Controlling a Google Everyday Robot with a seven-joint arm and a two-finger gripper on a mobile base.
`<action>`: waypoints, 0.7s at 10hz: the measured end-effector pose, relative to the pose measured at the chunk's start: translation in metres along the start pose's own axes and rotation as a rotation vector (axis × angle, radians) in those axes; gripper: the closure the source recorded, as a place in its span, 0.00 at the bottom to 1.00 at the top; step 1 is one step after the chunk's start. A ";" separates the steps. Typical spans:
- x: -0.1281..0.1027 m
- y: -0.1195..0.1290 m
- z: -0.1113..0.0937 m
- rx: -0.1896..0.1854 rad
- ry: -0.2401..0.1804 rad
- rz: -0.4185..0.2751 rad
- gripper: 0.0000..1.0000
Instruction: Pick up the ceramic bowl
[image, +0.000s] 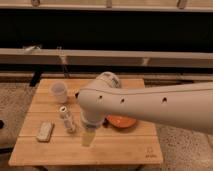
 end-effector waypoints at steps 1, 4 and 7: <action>0.000 0.000 0.000 0.000 0.000 0.000 0.20; 0.011 -0.004 0.005 -0.002 0.011 0.045 0.20; 0.064 -0.034 0.022 0.000 0.056 0.165 0.20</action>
